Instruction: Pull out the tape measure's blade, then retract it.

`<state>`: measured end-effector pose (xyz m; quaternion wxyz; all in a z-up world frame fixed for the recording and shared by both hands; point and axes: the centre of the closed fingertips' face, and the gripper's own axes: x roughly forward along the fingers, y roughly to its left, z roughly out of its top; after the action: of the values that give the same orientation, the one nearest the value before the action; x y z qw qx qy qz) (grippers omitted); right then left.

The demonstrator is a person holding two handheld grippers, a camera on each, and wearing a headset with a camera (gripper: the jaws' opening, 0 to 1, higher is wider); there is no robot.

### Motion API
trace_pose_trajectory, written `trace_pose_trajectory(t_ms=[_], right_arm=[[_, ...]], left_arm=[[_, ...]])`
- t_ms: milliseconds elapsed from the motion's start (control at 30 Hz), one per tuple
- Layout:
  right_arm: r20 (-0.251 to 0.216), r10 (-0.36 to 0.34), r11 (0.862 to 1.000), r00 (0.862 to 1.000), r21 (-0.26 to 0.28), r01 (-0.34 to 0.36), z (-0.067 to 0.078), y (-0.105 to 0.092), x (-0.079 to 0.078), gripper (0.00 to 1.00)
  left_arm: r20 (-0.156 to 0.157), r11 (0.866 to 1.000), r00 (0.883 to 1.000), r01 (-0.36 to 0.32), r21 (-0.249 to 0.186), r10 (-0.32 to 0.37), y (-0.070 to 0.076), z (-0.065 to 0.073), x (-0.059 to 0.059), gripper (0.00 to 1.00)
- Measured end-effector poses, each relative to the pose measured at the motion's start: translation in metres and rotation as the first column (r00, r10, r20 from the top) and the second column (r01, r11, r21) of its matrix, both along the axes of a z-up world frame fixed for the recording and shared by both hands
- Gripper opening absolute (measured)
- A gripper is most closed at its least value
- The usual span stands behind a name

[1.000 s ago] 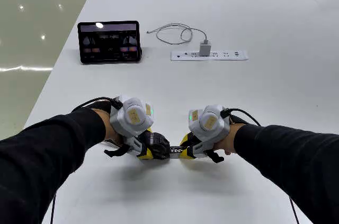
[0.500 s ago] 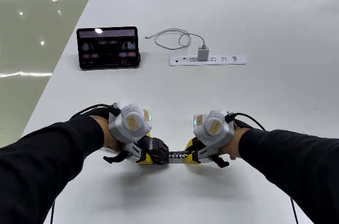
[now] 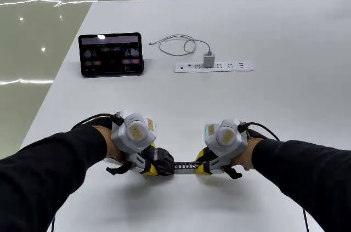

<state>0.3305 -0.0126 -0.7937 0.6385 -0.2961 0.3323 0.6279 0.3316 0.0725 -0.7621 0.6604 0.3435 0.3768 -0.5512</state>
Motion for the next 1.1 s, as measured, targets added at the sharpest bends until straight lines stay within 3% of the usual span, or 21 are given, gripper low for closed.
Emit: trace_pose_trajectory(t_ms=[1100], right_arm=[[0.006,-0.007,1.000,1.000,-0.023,0.007,-0.001,-0.019,0.001,0.10]], left_arm=[[-0.001,1.000,1.000,-0.011,-0.006,0.011,0.000,0.000,0.000,0.32]])
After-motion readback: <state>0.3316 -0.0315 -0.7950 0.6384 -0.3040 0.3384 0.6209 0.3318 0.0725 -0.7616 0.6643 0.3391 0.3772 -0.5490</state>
